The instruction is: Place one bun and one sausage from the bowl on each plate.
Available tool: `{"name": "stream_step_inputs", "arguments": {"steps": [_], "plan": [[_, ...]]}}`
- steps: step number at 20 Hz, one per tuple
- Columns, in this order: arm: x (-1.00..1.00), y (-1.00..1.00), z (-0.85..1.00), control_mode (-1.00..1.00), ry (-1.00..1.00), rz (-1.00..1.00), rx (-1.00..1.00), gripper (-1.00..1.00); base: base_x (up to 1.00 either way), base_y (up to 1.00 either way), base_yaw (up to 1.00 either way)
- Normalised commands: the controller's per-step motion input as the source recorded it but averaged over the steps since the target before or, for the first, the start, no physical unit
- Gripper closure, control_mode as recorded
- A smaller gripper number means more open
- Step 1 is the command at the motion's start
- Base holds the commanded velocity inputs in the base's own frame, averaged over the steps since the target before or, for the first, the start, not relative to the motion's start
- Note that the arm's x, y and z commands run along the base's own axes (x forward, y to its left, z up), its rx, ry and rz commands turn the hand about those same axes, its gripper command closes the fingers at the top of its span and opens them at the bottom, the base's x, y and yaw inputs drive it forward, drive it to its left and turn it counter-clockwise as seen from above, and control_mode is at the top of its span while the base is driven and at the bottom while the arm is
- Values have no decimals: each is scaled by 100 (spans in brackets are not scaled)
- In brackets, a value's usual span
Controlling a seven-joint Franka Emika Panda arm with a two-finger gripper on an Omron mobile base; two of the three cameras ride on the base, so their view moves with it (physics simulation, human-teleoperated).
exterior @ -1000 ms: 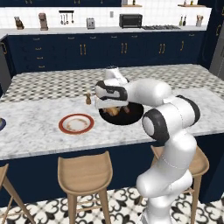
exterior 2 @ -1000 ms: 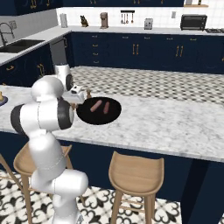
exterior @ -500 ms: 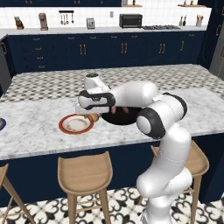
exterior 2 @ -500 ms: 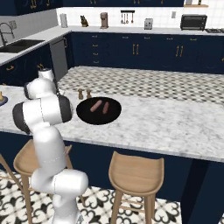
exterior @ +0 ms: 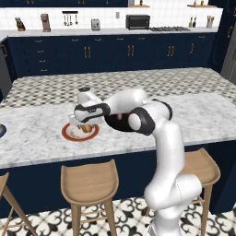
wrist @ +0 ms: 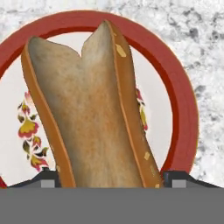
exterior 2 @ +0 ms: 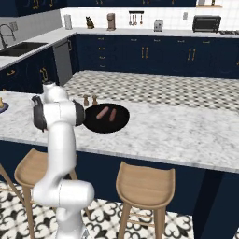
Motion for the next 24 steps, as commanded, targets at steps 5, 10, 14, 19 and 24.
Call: {"name": "stream_step_inputs", "arguments": {"steps": [5, 10, 14, 19, 24], "plan": [[36, 0, -39, -100, 0, 0, -2, -100, 0, 0, 0], [-6, -8, 1, -100, -6, 0, 0, -100, 0, 0, 0], [-39, -41, 4, -100, -14, 0, 0, -100, 0, 0, 0], [-47, -46, 36, -100, -27, 0, 4, -100, 0, 0, 0], [-100, -100, 90, -100, -23, -3, 14, -100, 0, 0, 0]]}}
